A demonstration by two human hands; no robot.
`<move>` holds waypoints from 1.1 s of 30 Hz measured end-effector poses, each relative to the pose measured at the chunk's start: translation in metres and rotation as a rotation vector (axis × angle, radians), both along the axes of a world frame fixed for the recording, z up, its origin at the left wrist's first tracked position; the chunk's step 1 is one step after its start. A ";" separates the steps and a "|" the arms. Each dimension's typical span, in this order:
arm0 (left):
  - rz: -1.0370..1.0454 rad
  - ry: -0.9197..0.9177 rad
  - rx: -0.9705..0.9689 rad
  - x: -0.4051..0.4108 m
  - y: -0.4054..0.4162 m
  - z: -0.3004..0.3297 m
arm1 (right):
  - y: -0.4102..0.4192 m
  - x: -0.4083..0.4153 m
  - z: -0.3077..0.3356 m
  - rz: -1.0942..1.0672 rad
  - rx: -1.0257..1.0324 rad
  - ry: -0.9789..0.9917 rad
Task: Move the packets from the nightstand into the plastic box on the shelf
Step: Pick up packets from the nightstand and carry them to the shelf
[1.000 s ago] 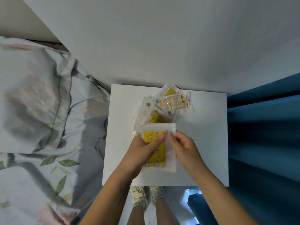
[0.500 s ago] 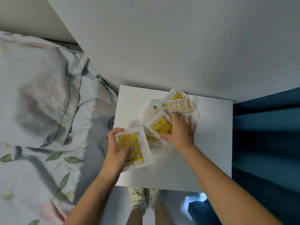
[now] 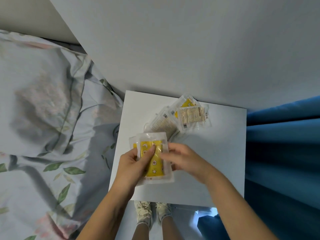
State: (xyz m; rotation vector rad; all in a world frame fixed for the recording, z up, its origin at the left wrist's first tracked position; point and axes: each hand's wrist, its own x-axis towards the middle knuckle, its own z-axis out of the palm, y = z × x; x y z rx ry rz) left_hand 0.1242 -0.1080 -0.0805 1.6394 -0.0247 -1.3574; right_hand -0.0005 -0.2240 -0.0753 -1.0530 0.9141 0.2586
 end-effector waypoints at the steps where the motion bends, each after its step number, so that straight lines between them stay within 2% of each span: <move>1: 0.038 0.006 0.022 0.001 0.002 -0.001 | -0.013 -0.001 -0.002 -0.009 -0.100 0.029; 2: 0.058 0.013 0.035 0.002 0.003 -0.001 | -0.028 -0.002 -0.006 -0.030 -0.301 0.103; 4: 0.065 0.035 0.042 0.005 0.006 -0.002 | -0.059 -0.001 -0.017 -0.011 -0.846 0.301; 5: 0.064 0.051 0.036 0.005 0.006 0.000 | -0.072 0.000 -0.023 0.040 -1.041 0.379; 6: 0.062 0.062 0.026 0.006 0.006 0.002 | -0.083 0.000 -0.030 0.113 -1.128 0.435; 10: 0.050 0.058 0.010 0.003 0.002 0.009 | -0.106 -0.005 -0.052 0.564 -1.166 0.564; 13: 0.054 0.048 0.013 0.001 0.000 0.013 | -0.104 -0.013 -0.057 0.620 -1.303 0.616; 15: 0.059 0.043 0.015 0.000 0.000 0.015 | -0.102 -0.020 -0.059 0.595 -1.293 0.511; 18: 0.068 0.048 0.009 -0.001 0.004 0.014 | -0.107 -0.024 -0.052 0.498 -0.967 0.244; 19: 0.068 0.047 0.010 0.000 0.006 0.014 | -0.111 -0.020 -0.049 0.527 -0.962 0.189; 22: 0.081 0.045 0.022 0.000 0.010 0.012 | -0.123 0.000 -0.048 0.743 -1.214 0.204; 26: 0.118 0.045 0.017 -0.001 0.014 0.011 | -0.129 0.020 -0.054 1.099 -1.318 0.352; 28: 0.124 0.035 0.017 -0.002 0.016 0.011 | -0.128 0.017 -0.054 1.133 -1.385 0.366; 31: 0.134 0.037 0.015 -0.003 0.018 0.011 | -0.123 0.004 -0.053 1.041 -1.508 0.306; 33: 0.134 0.037 0.008 -0.004 0.020 0.012 | -0.117 -0.007 -0.055 1.004 -1.513 0.300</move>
